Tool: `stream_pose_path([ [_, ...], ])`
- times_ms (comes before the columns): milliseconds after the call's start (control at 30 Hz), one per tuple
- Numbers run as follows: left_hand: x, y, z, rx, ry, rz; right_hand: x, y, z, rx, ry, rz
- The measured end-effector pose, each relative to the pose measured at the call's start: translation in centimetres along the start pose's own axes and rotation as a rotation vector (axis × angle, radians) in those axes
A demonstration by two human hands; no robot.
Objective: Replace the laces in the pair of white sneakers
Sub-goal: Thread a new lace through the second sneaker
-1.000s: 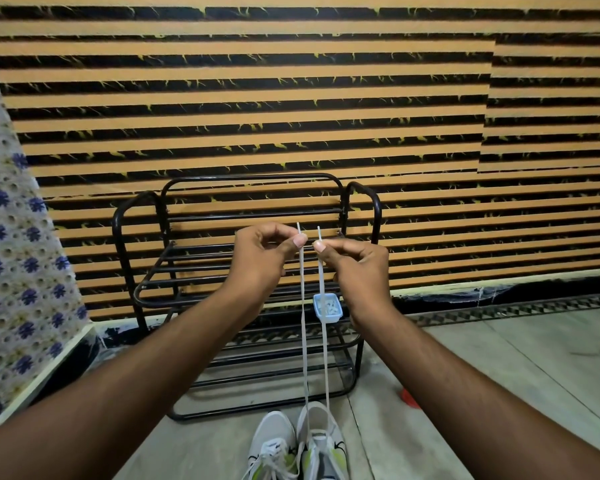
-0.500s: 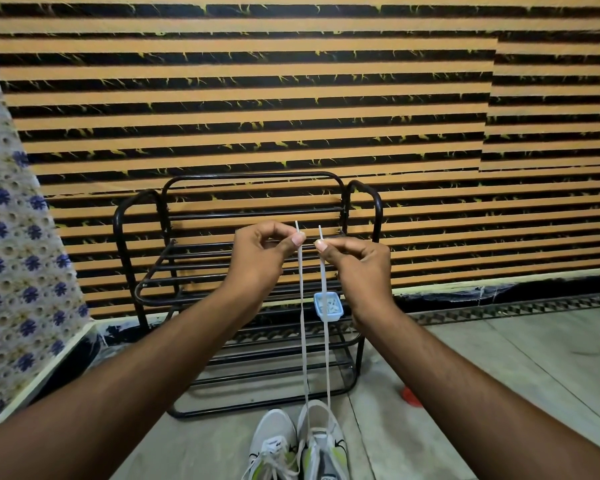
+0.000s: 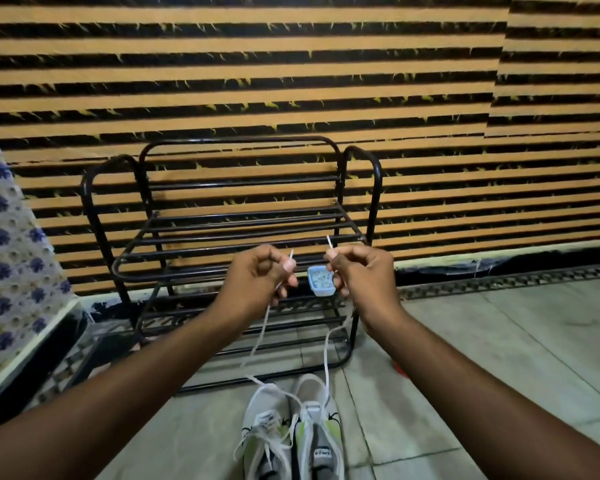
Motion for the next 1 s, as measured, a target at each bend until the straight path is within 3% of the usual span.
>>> stream_pose_path([
  [200,8.9,1.5,0.8,0.055,-0.066,-0.055,-8.2,1.9,1.2,0.111,0.157,-0.002],
  [433,19.6,3.2,1.8,0.275,-0.221,-0.293,-17.2,3.0,2.7,0.199,0.232,0.064],
  [633,25.4,5.0,3.6,0.424,-0.314,-0.558,-23.5,3.6,4.6,0.367,0.126,0.540],
  [800,28.0,5.5,5.2,0.457,-0.340,-0.651,-26.6,4.7,6.4,0.659,-0.042,0.912],
  [1000,29.8,6.3,5.8,0.475,-0.337,-0.731,-28.4,5.3,7.3,0.779,-0.129,1.128],
])
Point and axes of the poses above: each hand's wrist, its own z-axis away from the middle knuckle, its own y-axis out of the palm, x = y × z, the point moved 5 cm from there along -z, towards the middle knuckle, and after that the axes turned 8 degrees about z, right-handed, at the moved point
